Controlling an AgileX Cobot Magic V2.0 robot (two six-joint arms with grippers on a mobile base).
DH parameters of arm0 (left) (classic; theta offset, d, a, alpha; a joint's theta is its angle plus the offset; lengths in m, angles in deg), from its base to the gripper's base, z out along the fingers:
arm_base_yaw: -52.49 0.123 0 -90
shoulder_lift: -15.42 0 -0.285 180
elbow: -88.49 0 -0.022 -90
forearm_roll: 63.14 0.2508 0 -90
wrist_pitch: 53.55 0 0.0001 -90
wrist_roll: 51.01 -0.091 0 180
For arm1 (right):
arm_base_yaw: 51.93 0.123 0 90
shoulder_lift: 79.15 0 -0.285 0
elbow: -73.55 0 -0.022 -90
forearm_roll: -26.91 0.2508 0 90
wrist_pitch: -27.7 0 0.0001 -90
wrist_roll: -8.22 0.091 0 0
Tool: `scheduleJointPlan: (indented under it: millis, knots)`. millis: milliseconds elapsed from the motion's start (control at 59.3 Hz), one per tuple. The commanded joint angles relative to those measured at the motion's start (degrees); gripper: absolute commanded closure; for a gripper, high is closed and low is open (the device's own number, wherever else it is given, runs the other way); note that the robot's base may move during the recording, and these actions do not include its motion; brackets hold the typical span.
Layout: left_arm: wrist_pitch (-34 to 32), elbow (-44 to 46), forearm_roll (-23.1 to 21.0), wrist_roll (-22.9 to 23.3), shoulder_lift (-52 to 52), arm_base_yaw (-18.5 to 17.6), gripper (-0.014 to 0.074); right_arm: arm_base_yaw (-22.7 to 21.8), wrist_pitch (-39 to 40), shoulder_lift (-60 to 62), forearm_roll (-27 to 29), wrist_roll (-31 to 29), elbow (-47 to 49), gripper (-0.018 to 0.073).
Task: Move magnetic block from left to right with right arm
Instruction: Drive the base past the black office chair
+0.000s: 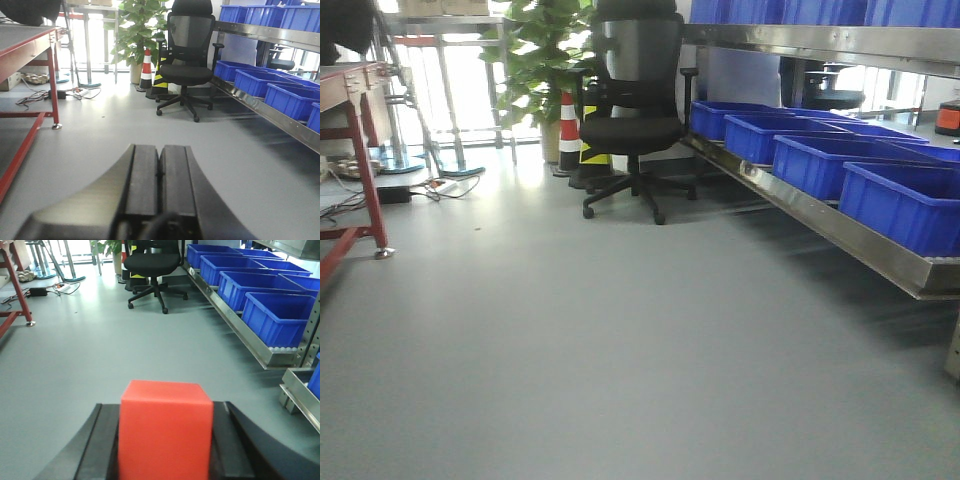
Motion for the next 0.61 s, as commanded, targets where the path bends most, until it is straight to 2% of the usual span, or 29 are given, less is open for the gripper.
scheduleJointPlan:
  millis: [0,590]
  knots:
    - [-5.15,-0.59,0.00,0.25,-0.77,0.03,0.0713,-0.13,4.68,-0.99,-1.28,-0.52,1.52,0.0378]
    - [-5.15,-0.59,0.00,0.25,-0.77,0.03,0.0713,-0.13,4.68,-0.99,-1.28,-0.52,1.52,0.0378]
